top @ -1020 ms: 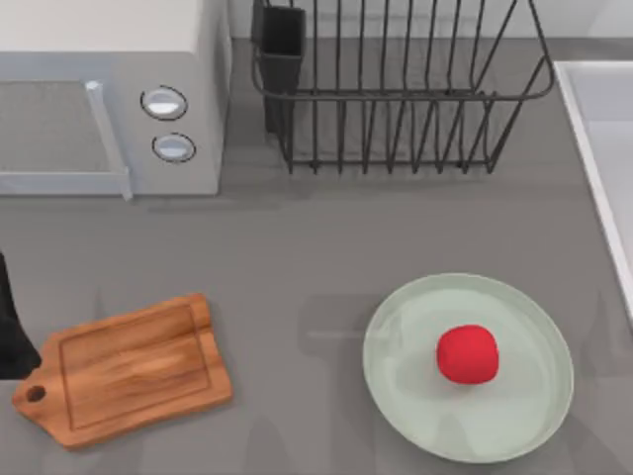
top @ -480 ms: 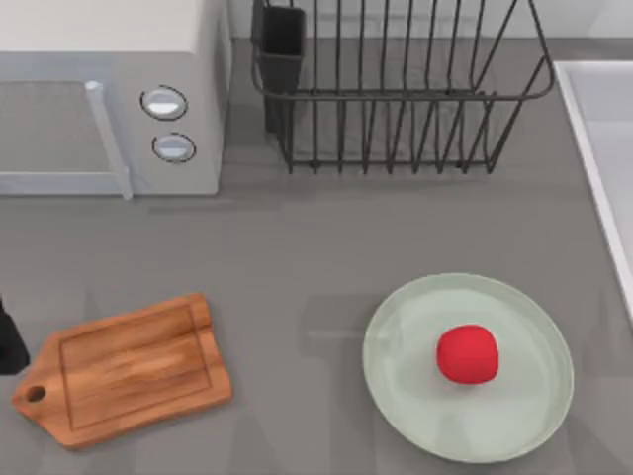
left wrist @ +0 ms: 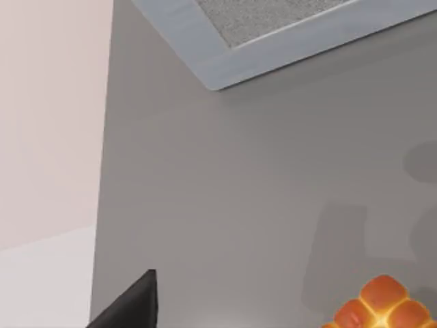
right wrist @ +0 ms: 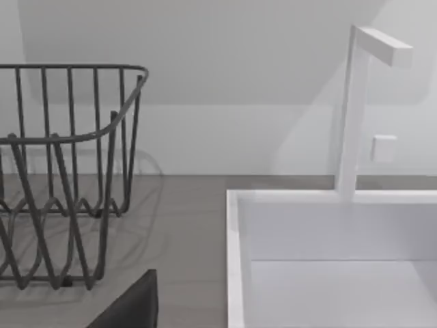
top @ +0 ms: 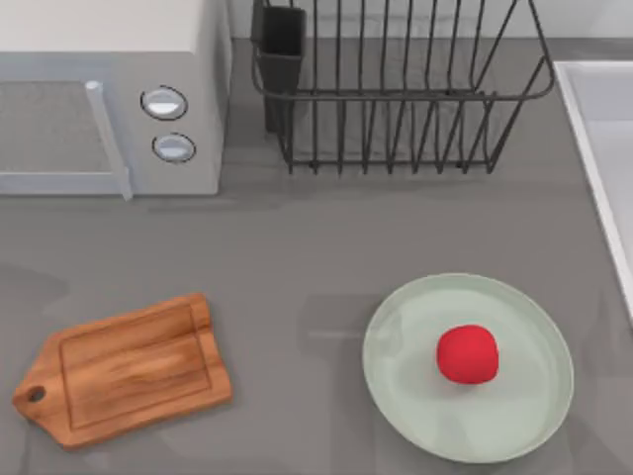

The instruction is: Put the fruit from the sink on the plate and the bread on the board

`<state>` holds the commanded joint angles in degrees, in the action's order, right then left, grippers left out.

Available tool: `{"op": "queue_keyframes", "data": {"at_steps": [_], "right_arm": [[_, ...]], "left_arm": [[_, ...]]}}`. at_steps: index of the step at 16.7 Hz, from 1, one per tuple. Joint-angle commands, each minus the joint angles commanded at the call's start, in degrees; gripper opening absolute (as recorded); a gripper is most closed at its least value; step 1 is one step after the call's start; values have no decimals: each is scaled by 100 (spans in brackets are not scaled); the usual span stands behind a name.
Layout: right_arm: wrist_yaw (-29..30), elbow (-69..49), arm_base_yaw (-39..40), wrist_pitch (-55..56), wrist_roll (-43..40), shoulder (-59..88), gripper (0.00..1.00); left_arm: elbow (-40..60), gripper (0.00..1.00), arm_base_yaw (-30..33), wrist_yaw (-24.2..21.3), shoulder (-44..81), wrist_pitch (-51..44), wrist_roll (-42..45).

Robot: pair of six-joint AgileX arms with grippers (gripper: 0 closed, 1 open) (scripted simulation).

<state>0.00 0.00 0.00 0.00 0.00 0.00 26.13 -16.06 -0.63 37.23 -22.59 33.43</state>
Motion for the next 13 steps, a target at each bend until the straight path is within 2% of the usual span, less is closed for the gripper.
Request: {"op": "queue_keyframes", "data": {"at_steps": [4,8,13], "right_arm": [[0,0,0,0,0,0,100],[0,0,0,0,0,0,100],[0,0,0,0,0,0,100]], "left_arm": [[1423,100,-416,-1,2342,-1185,1766],[2662,100,-481,11,4415,-2257,3293],[3549,100,-309,53,5860,-3136,4299]]}}
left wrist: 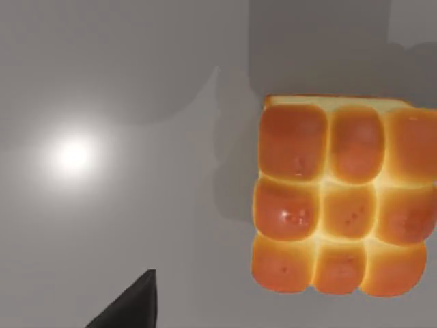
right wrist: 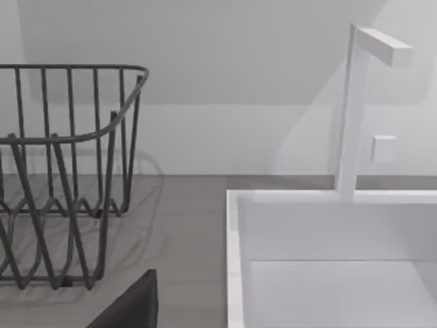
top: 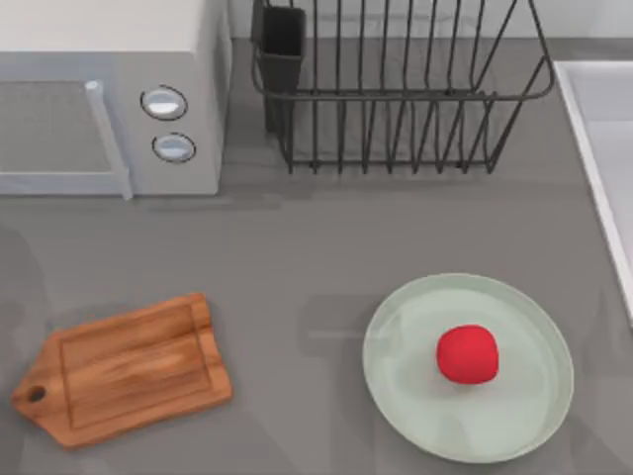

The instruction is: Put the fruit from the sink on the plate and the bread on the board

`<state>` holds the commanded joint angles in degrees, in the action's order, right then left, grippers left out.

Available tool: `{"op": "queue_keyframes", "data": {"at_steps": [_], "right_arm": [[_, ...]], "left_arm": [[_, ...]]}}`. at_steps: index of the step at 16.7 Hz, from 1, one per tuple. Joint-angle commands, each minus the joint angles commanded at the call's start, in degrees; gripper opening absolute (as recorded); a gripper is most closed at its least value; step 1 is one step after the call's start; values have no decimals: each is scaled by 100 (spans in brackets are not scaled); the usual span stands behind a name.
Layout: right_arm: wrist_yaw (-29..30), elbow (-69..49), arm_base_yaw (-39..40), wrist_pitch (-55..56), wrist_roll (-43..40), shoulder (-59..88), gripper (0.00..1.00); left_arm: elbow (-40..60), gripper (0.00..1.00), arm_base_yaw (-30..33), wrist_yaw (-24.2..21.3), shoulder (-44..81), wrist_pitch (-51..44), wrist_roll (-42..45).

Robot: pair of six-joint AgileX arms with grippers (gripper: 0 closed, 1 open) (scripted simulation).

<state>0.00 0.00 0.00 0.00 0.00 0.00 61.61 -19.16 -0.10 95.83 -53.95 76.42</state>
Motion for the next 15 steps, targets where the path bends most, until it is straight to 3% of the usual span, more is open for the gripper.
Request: {"op": "queue_keyframes", "data": {"at_steps": [8,15], "right_arm": [[0,0,0,0,0,0,100],[0,0,0,0,0,0,100]], "left_arm": [[21,100,24,11,202,-8,77],[-687,100,27,11,884,1426,95]]}}
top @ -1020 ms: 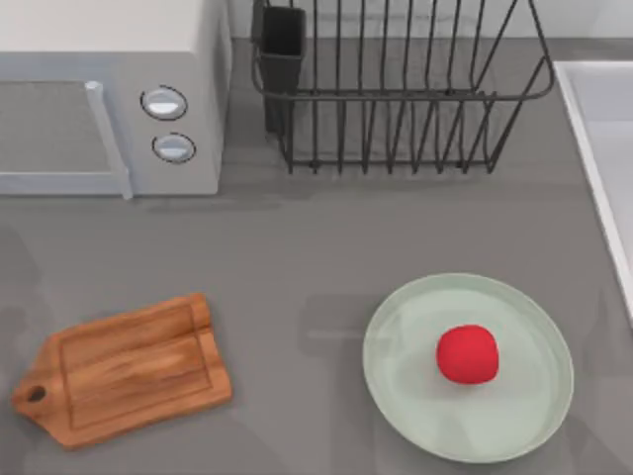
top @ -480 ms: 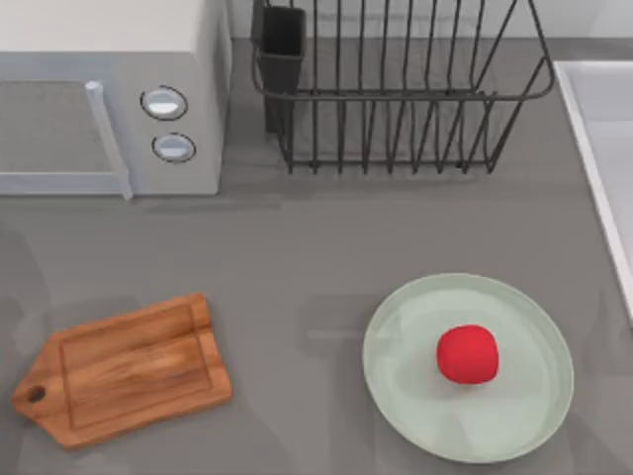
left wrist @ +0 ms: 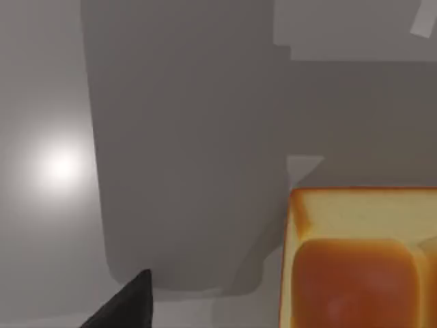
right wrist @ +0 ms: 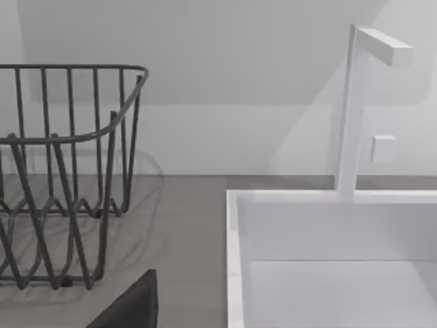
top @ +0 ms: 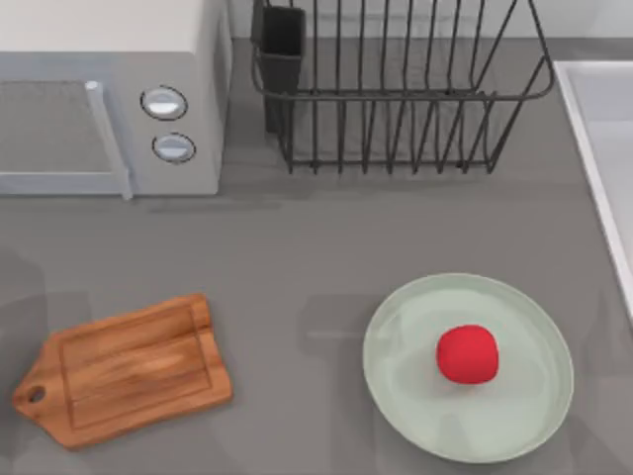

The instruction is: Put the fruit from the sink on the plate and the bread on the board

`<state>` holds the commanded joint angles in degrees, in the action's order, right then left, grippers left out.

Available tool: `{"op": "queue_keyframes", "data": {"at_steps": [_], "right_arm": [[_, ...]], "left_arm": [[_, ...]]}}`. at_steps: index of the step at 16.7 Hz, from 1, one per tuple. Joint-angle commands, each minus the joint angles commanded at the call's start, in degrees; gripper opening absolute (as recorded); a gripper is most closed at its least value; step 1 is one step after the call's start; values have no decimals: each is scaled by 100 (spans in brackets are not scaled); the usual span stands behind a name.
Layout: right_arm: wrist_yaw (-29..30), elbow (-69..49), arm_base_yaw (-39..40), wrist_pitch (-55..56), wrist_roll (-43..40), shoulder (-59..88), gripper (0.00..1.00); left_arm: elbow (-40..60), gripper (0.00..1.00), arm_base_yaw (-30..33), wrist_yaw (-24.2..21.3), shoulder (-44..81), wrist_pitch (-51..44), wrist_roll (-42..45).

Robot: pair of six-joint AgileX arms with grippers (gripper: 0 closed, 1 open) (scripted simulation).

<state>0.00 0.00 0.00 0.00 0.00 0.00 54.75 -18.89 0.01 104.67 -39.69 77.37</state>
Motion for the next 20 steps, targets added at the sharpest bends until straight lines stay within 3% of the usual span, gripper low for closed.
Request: {"op": "queue_keyframes", "data": {"at_steps": [5,18,20], "right_arm": [[0,0,0,0,0,0,100],[0,0,0,0,0,0,100],[0,0,0,0,0,0,100]], "left_arm": [[-61,100,-1,0,62,95,3],[-61,2,-1,0,62,95,3],[-61,0,-1,0,62,95,3]]}}
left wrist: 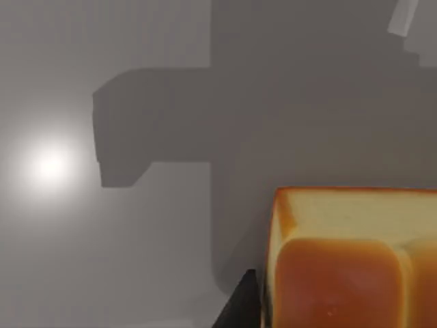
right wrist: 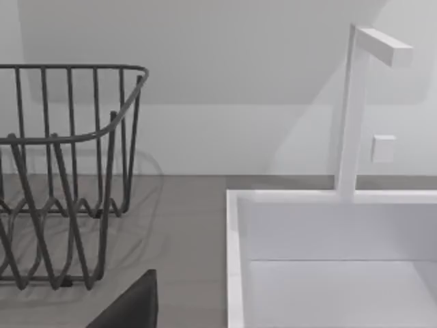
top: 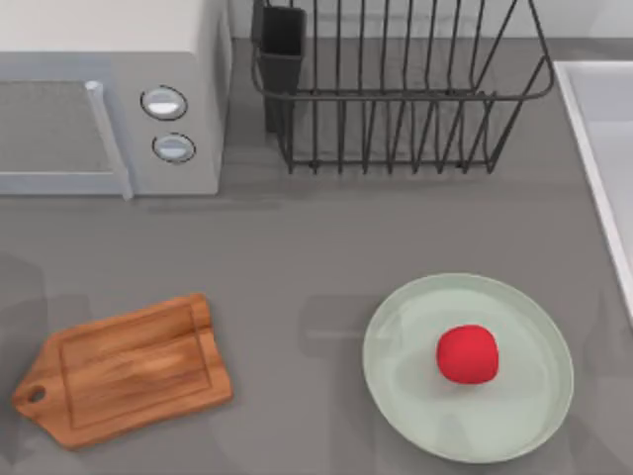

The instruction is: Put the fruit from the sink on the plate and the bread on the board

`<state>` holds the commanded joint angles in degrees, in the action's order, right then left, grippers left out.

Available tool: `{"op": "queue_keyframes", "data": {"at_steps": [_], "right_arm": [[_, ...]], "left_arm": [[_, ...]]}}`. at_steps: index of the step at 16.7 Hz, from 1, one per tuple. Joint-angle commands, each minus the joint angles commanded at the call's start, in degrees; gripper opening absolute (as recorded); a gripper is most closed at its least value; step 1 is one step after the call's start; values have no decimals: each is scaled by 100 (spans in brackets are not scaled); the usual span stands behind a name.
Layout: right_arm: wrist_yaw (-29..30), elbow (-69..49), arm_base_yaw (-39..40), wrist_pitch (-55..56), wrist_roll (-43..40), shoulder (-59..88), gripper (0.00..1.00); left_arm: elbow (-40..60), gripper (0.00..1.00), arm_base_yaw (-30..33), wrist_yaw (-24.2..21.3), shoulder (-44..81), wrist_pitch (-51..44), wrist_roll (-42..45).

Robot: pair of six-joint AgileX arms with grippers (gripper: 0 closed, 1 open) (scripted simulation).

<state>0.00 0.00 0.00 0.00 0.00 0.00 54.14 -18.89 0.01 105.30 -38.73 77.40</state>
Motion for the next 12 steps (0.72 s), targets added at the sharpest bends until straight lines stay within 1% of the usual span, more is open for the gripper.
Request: {"op": "queue_keyframes", "data": {"at_steps": [6,7,10,12], "right_arm": [[0,0,0,0,0,0,100],[0,0,0,0,0,0,100],[0,0,0,0,0,0,100],[0,0,0,0,0,0,100]], "left_arm": [[0,0,0,0,0,0,0],[53,0,4,-16,-206,-266,-92],[231,0,-1,-18,-278,-496,-75],[502,0,-9,-16,-427,-923,-80]]}}
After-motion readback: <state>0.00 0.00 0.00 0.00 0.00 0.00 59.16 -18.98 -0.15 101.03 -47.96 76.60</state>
